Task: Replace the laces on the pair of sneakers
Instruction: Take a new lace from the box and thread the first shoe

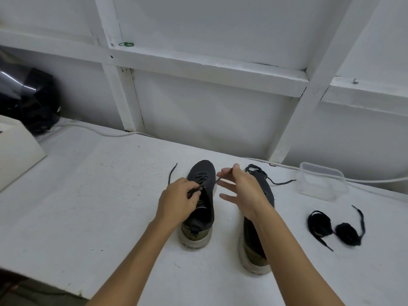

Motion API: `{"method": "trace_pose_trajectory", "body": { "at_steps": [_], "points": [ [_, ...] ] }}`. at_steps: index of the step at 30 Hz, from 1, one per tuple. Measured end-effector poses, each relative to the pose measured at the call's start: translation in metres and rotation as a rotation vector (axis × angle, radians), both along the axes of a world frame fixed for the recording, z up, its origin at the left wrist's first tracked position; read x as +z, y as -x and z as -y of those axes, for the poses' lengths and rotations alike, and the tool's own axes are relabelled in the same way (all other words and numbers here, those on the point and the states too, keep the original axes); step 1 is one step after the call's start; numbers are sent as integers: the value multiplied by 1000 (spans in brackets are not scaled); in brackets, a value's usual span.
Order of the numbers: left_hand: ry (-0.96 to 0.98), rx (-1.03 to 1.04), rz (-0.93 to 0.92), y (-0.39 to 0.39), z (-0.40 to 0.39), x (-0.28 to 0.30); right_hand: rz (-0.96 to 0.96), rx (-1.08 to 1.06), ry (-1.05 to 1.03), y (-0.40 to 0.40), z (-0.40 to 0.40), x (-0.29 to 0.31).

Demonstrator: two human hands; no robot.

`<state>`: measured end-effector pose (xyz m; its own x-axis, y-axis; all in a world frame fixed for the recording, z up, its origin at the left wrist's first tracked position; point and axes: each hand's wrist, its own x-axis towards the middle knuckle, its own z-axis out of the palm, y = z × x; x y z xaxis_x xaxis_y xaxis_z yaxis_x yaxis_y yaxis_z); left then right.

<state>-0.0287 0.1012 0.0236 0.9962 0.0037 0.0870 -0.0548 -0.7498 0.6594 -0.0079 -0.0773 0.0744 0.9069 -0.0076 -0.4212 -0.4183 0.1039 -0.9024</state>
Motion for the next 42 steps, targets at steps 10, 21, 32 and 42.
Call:
{"method": "trace_pose_trajectory", "body": {
  "at_steps": [10, 21, 32, 42],
  "points": [
    [848, 83, -142, -31, -5, 85, 56, 89, 234, -20, -6, 14],
    [470, -191, -211, -51, -17, 95, 298, 583, 544, -25, -24, 50],
    [430, -246, -334, -28, -28, 74, 294, 356, 303, -34, -5, 34],
    [217, -12, -72, -33, 18, 60, 343, 468, 326, -31, -4, 43]
  ]
}}
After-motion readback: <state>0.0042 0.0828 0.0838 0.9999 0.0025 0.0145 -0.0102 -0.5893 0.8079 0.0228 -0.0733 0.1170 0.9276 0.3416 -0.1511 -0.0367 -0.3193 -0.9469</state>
